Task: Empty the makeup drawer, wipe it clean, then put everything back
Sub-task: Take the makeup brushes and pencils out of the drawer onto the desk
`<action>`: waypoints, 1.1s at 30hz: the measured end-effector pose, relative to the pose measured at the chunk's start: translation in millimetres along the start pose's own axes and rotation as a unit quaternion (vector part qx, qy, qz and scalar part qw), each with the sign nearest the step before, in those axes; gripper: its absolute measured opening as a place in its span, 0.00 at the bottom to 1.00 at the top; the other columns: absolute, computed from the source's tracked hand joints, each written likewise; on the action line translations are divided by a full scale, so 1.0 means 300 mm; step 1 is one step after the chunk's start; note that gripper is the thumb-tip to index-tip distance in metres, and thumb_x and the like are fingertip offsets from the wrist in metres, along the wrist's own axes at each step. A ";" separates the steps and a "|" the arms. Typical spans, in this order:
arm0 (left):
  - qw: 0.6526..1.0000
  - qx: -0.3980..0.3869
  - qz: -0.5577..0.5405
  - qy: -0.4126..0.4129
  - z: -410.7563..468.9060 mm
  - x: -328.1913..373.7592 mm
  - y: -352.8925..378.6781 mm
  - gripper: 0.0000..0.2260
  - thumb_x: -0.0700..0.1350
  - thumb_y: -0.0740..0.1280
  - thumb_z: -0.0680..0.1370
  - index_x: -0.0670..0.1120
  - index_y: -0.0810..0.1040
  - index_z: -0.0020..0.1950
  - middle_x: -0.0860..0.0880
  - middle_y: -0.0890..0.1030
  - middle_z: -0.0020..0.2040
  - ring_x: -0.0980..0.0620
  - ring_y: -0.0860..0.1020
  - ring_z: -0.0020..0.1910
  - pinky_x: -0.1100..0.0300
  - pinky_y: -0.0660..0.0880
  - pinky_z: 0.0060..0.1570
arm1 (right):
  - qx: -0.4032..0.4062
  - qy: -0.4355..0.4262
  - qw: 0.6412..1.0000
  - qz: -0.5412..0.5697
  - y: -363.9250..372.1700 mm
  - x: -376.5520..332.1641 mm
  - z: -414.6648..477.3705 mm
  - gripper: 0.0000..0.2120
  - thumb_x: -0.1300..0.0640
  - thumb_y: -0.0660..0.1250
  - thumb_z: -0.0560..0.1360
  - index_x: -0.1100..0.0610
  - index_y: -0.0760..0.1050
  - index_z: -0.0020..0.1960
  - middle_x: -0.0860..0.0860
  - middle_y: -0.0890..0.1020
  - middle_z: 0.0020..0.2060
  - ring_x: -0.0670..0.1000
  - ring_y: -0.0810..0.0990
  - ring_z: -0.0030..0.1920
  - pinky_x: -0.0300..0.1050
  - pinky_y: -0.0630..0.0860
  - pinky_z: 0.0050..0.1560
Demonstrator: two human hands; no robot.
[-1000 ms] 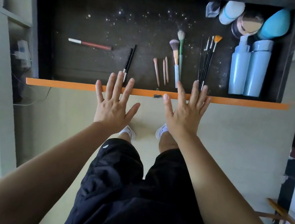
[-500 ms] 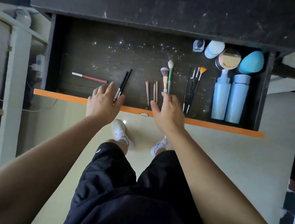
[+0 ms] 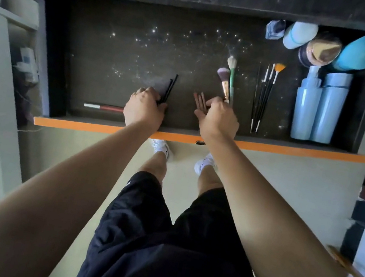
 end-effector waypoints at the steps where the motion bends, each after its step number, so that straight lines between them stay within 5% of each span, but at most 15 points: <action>1: 1.000 -0.006 -0.005 0.004 0.001 -0.004 0.002 0.12 0.50 0.69 0.77 0.48 0.78 0.59 0.45 0.78 0.59 0.43 0.75 0.60 0.52 0.72 0.55 | -0.011 0.012 1.000 0.005 0.009 -0.005 0.006 0.17 0.47 0.70 0.76 0.54 0.76 0.60 0.53 0.81 0.55 0.57 0.81 0.56 0.49 0.76 0.50; 12: 0.997 -0.028 -0.010 0.073 0.021 -0.023 -0.030 0.11 0.43 0.63 0.79 0.43 0.75 0.60 0.43 0.80 0.56 0.40 0.76 0.56 0.54 0.69 0.46 | -0.032 0.035 0.996 0.073 0.013 -0.024 0.011 0.10 0.48 0.74 0.72 0.54 0.84 0.48 0.51 0.86 0.39 0.52 0.84 0.43 0.45 0.80 0.45; 18: 0.989 0.016 -0.121 0.085 0.016 -0.067 -0.216 0.07 0.43 0.64 0.77 0.43 0.77 0.53 0.45 0.82 0.46 0.42 0.78 0.47 0.57 0.67 0.41 | -0.039 -0.012 0.983 0.181 -0.100 -0.142 -0.028 0.07 0.48 0.73 0.73 0.50 0.81 0.40 0.44 0.84 0.32 0.46 0.83 0.37 0.46 0.79 0.46; 25: 0.942 0.091 -0.312 0.085 0.177 -0.088 -0.642 0.06 0.45 0.71 0.74 0.50 0.78 0.49 0.54 0.82 0.41 0.51 0.82 0.41 0.53 0.79 0.48 | 0.008 -0.084 0.954 0.289 -0.355 -0.491 0.060 0.13 0.43 0.75 0.70 0.49 0.85 0.49 0.44 0.86 0.38 0.45 0.85 0.41 0.51 0.81 0.50; 33: 0.921 0.139 -0.361 0.041 0.446 0.027 -0.922 0.07 0.44 0.72 0.72 0.48 0.77 0.47 0.54 0.81 0.37 0.51 0.80 0.41 0.56 0.77 0.50 | 0.031 -0.100 0.957 0.270 -0.555 -0.793 0.304 0.12 0.43 0.77 0.68 0.49 0.84 0.46 0.44 0.86 0.40 0.44 0.84 0.42 0.45 0.80 0.50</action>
Point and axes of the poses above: each hand's wrist, its own z-axis towards the middle knuckle, its own y-axis out of the palm, x = y × z, the point moved 2 cm from there along z, towards the middle knuckle
